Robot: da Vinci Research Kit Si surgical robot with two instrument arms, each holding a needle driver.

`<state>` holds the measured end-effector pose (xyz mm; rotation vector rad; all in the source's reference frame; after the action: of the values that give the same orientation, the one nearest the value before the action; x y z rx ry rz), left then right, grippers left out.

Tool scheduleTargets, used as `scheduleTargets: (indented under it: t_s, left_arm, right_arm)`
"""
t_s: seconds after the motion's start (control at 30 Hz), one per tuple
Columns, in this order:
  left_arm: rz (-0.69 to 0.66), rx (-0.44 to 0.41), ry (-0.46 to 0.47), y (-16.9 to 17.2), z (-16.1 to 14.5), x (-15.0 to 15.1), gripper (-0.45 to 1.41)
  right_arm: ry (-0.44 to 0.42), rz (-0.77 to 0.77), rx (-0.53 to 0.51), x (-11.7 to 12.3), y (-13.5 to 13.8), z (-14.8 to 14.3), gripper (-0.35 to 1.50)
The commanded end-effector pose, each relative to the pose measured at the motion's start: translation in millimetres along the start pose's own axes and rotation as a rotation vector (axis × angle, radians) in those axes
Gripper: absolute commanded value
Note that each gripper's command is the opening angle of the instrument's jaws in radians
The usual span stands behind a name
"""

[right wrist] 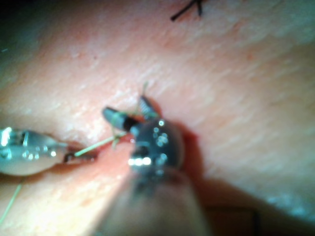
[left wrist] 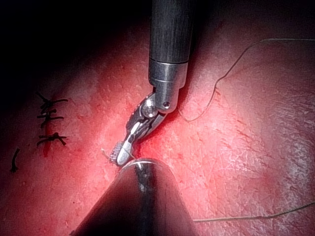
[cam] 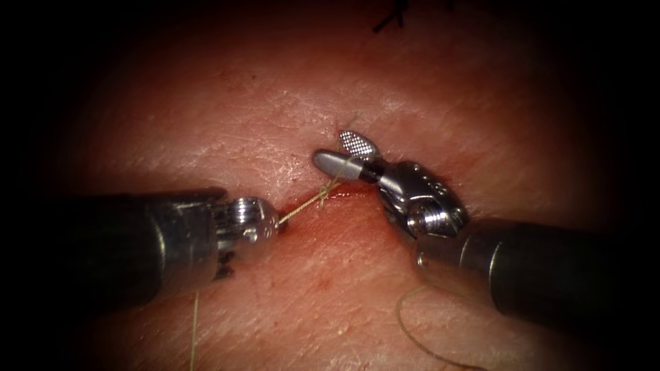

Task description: Wound Closure

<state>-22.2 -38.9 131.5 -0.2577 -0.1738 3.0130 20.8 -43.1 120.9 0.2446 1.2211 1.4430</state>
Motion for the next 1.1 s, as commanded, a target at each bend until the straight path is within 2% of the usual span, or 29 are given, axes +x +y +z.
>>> scheduleTargets:
  t_s: [0.03,0.63,0.87,0.97,1.0,1.03,1.07,1.1]
  left_arm:
    - [0.000,0.000,0.000,-0.1,0.6,0.4,-0.45]
    - [-0.005,-0.013,0.001,-0.4,-1.1,1.8,-0.45]
    - [-0.005,-0.015,0.002,-0.4,-1.1,2.3,-0.45]
    - [-0.005,-0.015,0.002,-0.4,-1.1,2.3,-0.45]
    - [-0.005,-0.015,0.002,-0.5,-1.1,2.3,-0.45]
    - [-0.004,-0.015,0.002,-0.5,-1.2,2.3,-0.45]
    - [-0.004,-0.015,0.002,-0.4,-1.2,2.3,-0.45]
    - [-0.003,-0.015,0.003,-0.4,-1.2,2.2,-0.45]
  right_arm:
    - [-0.006,-0.004,0.003,-0.3,0.1,0.6,0.64]
    - [-0.021,-0.059,-0.081,0.6,1.7,0.4,0.67]
    - [-0.022,-0.060,-0.094,0.9,2.1,1.5,0.66]
    - [-0.045,-0.069,-0.085,0.3,2.5,2.3,0.49]
    - [-0.055,-0.073,-0.072,-0.1,2.5,2.6,0.24]
    - [-0.064,-0.075,-0.064,-0.4,2.6,2.7,-0.12]
    - [-0.075,-0.078,-0.053,-0.7,2.5,2.8,-0.35]
    - [-0.089,-0.080,-0.043,-1.0,2.5,2.9,-0.35]
